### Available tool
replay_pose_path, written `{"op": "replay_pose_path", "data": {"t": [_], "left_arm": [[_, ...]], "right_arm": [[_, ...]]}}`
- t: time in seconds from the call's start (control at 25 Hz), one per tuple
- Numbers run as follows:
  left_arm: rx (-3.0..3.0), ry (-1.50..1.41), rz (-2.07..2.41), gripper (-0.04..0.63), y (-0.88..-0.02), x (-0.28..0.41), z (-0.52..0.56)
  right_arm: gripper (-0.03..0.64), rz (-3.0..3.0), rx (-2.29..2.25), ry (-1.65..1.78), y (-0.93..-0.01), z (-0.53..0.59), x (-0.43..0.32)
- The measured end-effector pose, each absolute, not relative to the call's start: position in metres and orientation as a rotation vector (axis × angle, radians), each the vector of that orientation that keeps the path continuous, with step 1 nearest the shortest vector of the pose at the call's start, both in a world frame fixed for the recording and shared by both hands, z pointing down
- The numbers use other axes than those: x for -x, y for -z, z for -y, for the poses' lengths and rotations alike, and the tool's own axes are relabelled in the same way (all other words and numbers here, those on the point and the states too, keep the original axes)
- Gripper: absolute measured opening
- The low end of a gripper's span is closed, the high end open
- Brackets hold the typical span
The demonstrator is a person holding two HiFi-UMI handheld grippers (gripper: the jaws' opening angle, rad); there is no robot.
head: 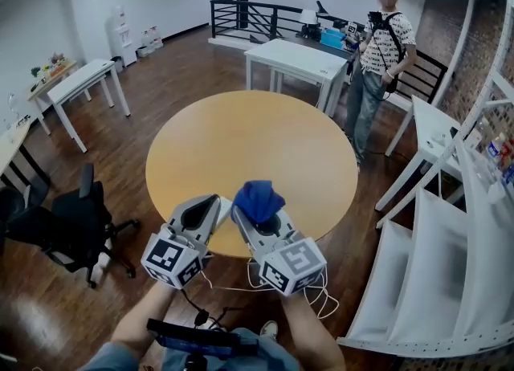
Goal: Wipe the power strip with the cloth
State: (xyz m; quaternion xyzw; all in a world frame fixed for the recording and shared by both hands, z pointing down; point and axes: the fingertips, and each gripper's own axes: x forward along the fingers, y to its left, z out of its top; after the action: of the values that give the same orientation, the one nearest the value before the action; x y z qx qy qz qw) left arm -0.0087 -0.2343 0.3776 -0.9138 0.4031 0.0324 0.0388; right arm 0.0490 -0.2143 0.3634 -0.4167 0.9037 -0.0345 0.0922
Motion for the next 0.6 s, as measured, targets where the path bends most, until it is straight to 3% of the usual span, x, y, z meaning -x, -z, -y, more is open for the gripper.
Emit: {"op": "replay_pose_path", "data": {"t": [0.6], "left_arm": [[2.837,-0.088,-1.204,0.011,-0.380,-0.005,0.228]], "right_arm": [[0.084,-2.669,1.251,0.119,-0.368,0.209,-0.058]]}}
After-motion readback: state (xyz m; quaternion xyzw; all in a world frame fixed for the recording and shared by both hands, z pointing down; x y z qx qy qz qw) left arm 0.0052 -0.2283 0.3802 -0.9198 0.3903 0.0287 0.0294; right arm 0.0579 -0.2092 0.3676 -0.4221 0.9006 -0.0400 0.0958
